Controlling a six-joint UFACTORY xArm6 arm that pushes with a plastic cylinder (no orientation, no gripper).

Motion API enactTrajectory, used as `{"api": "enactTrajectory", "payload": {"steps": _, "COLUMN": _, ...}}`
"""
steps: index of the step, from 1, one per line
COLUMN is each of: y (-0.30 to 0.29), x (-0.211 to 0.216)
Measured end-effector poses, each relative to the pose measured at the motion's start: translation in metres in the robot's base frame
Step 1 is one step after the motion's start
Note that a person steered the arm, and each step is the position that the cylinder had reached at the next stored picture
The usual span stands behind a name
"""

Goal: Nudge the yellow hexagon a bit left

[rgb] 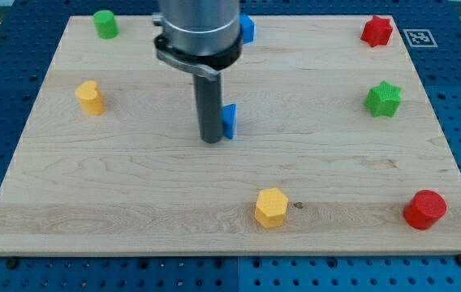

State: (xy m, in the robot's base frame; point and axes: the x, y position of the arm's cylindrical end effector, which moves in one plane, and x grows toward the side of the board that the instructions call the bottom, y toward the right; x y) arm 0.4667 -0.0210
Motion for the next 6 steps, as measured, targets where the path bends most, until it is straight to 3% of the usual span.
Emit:
{"api": "enactTrajectory", "payload": {"steps": 2, "y": 0.070, "x": 0.020}}
{"api": "enactTrajectory", "payload": {"steps": 4, "y": 0.127, "x": 0.083}}
{"api": "enactTrajectory", "payload": {"steps": 6, "y": 0.108, "x": 0.105}}
